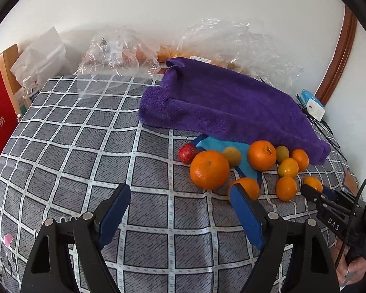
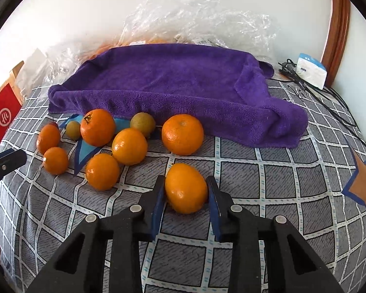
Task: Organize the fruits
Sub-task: 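Reach the right gripper to the large orange and close on it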
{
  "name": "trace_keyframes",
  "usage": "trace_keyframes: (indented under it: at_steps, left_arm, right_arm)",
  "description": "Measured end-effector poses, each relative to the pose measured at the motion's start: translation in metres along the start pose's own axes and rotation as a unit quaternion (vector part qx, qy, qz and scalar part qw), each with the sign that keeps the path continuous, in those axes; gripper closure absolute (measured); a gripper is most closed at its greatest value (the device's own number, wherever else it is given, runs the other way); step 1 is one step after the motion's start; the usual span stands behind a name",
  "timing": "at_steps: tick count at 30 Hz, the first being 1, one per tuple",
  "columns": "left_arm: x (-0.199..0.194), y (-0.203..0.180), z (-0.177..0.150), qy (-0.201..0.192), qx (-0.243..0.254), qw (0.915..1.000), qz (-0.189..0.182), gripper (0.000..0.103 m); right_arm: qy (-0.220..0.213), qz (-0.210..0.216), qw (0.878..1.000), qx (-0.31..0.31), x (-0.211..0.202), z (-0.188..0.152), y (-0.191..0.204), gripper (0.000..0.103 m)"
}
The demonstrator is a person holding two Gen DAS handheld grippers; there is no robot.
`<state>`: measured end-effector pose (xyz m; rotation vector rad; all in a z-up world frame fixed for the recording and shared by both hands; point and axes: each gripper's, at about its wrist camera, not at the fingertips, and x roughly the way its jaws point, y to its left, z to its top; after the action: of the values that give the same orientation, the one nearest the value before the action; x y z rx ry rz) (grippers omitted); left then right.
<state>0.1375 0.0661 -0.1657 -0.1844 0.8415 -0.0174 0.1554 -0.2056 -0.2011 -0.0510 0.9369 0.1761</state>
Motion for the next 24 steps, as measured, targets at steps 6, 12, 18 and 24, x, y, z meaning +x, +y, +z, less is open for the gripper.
trace_keyframes:
  at_steps: [6, 12, 18, 24]
  left_arm:
    - [0.019, -0.006, 0.011, 0.011, -0.023, 0.9994, -0.024, 0.034]
    - [0.036, -0.008, 0.011, 0.031, -0.051, 0.9971, -0.046, 0.044]
    - [0.040, -0.013, 0.011, 0.025, -0.059, 0.9971, -0.043, 0.061]
    - [0.038, -0.014, 0.008, 0.028, -0.061, 0.9967, -0.045, 0.064]
  right_arm:
    - [-0.010, -0.015, 1.000, -0.006, -0.008, -0.011, -0.005, 0.070]
    - [-0.012, -0.009, 1.000, 0.001, -0.008, -0.012, -0.009, 0.070]
    - [-0.012, -0.004, 1.000, 0.004, -0.007, -0.011, -0.010, 0.070]
    - [-0.020, 0.000, 1.000, 0.003, -0.010, -0.012, -0.010, 0.070]
